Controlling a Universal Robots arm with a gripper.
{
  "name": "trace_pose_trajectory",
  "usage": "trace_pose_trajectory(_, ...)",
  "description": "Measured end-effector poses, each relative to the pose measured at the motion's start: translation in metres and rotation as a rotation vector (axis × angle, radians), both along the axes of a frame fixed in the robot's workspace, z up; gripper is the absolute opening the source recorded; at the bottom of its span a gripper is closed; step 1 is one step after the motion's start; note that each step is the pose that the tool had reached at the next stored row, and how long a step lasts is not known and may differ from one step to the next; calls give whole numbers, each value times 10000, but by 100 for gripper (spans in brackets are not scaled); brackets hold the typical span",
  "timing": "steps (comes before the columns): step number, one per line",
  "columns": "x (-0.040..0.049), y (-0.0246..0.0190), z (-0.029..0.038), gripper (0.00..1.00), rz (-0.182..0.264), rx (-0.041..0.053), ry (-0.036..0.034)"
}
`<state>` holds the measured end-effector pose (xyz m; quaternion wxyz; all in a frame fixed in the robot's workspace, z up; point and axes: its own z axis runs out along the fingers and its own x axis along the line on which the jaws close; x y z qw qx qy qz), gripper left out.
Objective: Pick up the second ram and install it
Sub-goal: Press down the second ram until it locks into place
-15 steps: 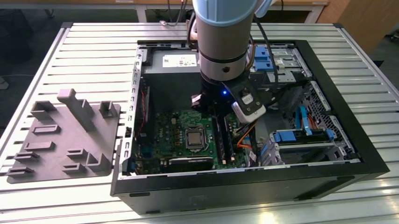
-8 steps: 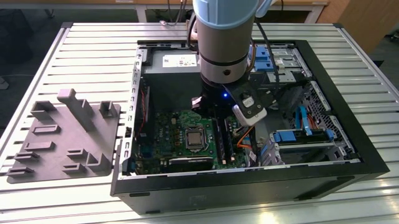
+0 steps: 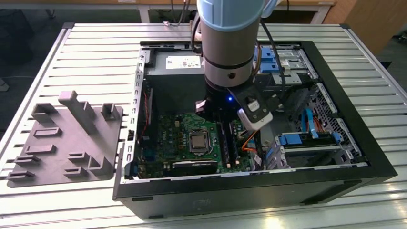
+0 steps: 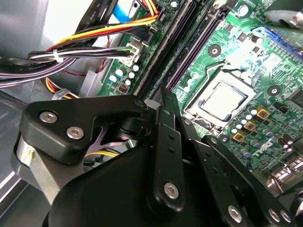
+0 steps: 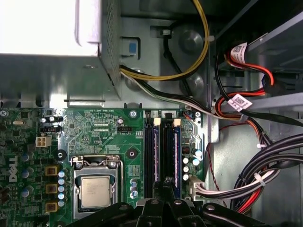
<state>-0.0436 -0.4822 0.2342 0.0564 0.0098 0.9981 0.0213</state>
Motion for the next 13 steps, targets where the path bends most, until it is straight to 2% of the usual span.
trace_pose_trajectory(13,0,-68,0,11,0,0,0)
